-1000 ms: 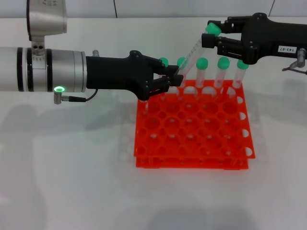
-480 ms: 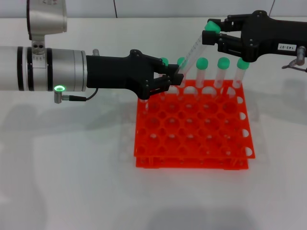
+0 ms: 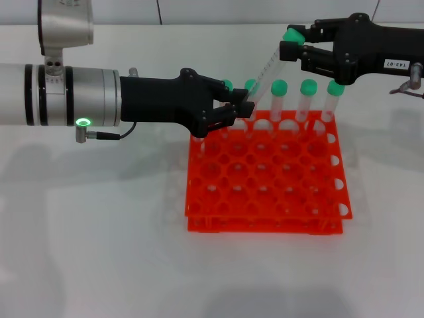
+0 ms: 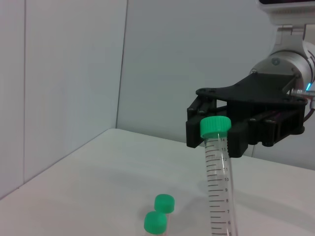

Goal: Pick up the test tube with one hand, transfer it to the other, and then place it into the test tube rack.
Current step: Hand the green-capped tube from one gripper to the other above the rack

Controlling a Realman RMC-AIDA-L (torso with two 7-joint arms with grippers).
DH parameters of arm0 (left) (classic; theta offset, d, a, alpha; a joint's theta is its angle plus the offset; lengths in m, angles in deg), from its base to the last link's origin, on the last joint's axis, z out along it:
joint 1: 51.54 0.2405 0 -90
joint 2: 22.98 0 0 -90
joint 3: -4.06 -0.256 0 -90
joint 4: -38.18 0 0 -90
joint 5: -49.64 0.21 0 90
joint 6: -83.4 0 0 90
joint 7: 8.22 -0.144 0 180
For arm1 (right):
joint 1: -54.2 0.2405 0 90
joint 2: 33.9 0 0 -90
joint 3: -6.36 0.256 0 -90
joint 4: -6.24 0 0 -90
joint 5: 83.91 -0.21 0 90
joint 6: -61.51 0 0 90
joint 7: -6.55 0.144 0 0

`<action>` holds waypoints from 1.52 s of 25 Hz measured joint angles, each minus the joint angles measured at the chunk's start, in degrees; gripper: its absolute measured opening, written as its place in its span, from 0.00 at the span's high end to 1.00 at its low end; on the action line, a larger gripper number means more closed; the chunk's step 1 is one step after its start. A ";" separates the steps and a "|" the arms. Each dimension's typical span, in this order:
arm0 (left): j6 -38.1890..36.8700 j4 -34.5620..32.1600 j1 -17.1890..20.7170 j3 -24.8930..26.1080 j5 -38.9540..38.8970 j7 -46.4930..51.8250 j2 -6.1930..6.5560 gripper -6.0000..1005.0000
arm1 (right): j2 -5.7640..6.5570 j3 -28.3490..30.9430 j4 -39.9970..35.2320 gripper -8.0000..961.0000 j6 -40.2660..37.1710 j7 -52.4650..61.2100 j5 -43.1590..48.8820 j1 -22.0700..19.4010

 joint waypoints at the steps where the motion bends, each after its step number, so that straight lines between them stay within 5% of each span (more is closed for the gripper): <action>1: 0.00 0.00 0.00 0.00 -0.01 0.00 0.00 0.80 | 0.00 -0.02 -0.13 0.69 0.01 -0.03 0.01 0.00; 31: 1.37 0.53 -0.38 -2.08 -0.85 0.96 -0.26 0.81 | 0.09 -0.02 -0.10 0.69 -0.37 -0.71 0.30 0.62; 38: 1.34 0.51 -0.23 -2.17 -1.57 1.26 -0.23 0.61 | 0.08 -0.03 -0.08 0.70 -0.43 -0.70 0.17 0.62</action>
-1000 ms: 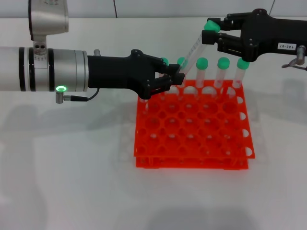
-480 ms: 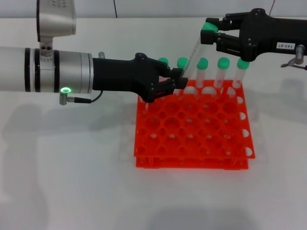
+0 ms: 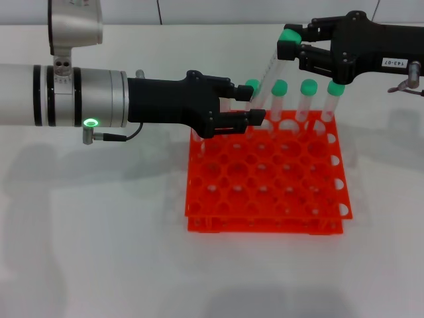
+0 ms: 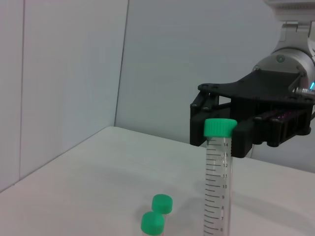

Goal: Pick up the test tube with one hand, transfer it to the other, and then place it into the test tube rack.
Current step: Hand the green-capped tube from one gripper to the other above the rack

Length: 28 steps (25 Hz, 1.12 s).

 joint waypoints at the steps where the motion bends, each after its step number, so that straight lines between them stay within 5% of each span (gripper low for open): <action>1: -0.01 0.04 -0.01 0.00 -0.03 0.07 0.00 0.60 | 0.00 0.00 -0.01 0.70 -0.02 0.00 -0.03 0.00; 10: -0.47 -0.25 -0.04 0.05 -0.06 2.33 0.05 0.44 | 0.00 0.00 -0.15 0.71 -0.06 0.00 -0.15 -0.09; 18: -0.64 -0.37 -0.05 -0.73 -0.06 3.05 0.06 0.11 | 0.00 0.00 -0.37 0.72 -0.07 0.11 -0.18 -0.44; 28: -2.33 -8.76 3.39 -0.75 -0.07 8.73 -0.04 0.12 | 0.07 0.16 -0.40 0.72 -0.04 0.24 -0.16 -1.04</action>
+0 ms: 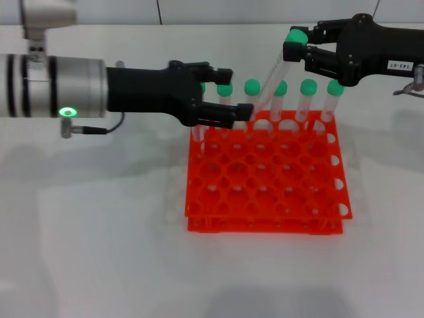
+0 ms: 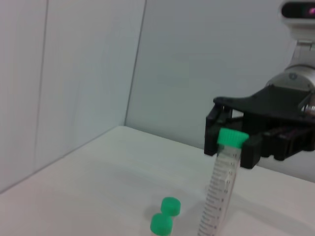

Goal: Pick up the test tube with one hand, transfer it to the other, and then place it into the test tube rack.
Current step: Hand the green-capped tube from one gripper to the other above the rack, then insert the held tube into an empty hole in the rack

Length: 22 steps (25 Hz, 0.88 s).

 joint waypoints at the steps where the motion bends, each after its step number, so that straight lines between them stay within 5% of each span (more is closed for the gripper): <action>1: -0.60 -1.62 0.66 0.01 -0.02 0.79 0.00 0.12 | 0.01 0.04 0.00 0.72 0.00 0.00 0.00 -0.06; 22: -13.84 -33.66 15.93 0.32 3.26 19.71 1.28 0.12 | -0.22 -0.77 0.25 0.72 -0.69 0.00 -1.58 -1.57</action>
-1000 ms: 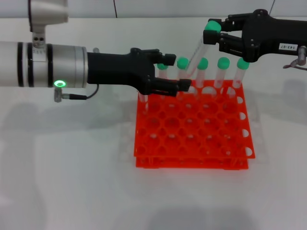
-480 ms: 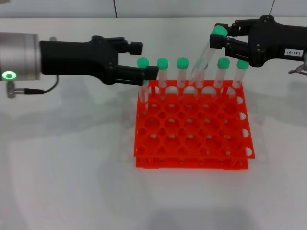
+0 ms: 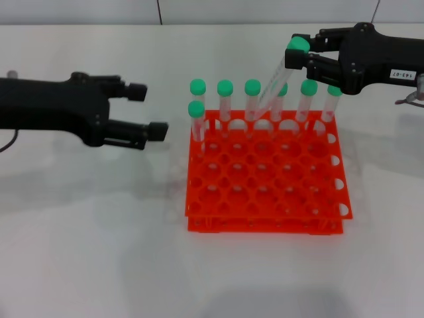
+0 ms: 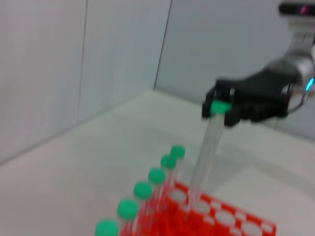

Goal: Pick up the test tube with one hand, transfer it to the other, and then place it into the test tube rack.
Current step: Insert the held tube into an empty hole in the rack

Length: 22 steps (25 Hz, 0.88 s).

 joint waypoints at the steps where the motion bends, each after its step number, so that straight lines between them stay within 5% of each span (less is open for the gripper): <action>1: -0.46 -0.56 0.18 0.04 1.22 0.53 0.17 0.12 | 0.01 -0.06 0.01 0.72 -0.01 0.00 -0.06 -0.01; 22: -1.01 -0.05 2.75 -0.17 13.43 -0.65 -0.82 0.11 | -0.30 -3.11 0.31 0.71 1.06 0.21 -1.71 0.48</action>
